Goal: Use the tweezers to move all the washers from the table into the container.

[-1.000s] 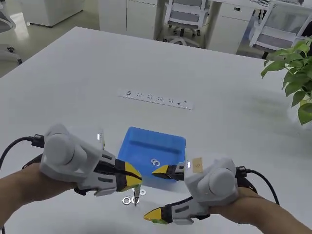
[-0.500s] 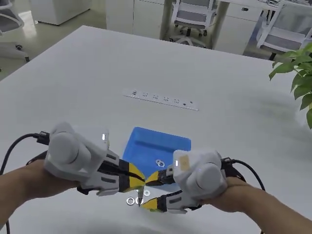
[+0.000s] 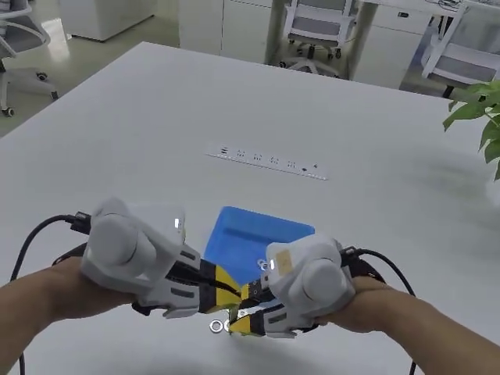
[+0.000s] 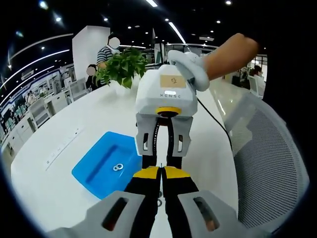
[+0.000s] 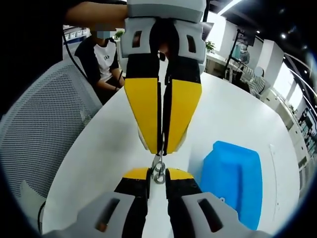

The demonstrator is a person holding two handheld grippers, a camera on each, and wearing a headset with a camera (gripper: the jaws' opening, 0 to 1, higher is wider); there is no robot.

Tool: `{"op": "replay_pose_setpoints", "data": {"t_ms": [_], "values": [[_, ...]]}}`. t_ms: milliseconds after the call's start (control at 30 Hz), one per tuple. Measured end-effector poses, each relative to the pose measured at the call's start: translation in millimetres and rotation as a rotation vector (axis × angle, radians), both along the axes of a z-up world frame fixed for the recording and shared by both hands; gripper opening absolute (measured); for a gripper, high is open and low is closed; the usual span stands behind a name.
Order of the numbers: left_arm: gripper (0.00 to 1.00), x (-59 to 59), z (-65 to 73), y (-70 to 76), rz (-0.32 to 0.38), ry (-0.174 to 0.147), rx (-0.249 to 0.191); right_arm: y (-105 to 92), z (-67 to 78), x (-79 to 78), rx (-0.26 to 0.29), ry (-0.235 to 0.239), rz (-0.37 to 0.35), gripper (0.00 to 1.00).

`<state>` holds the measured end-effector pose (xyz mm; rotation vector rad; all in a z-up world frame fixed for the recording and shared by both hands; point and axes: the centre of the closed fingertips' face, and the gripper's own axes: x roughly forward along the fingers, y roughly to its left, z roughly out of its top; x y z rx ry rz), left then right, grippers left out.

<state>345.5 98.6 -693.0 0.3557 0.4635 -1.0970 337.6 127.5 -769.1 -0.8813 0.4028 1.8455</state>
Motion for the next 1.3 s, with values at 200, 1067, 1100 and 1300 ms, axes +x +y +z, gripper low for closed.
{"op": "replay_pose_setpoints", "data": {"t_ms": [200,1067,1100,1300], "values": [[0.05,0.9,0.2,0.2,0.003,0.002,0.0,-0.8,-1.9,-1.1,-0.016,-0.017,0.012,0.1],[0.22,7.0,23.0,8.0,0.055,-0.05,-0.056,-0.1,7.8,-0.2,-0.02,0.003,-0.042,0.09],[0.23,7.2,23.8,9.8,0.06,-0.054,-0.058,-0.1,9.4,-0.7,-0.019,0.005,-0.042,0.09],[0.38,2.8,22.8,12.0,0.082,-0.024,-0.065,0.4,18.9,-1.0,-0.007,0.014,-0.049,0.09]]}}
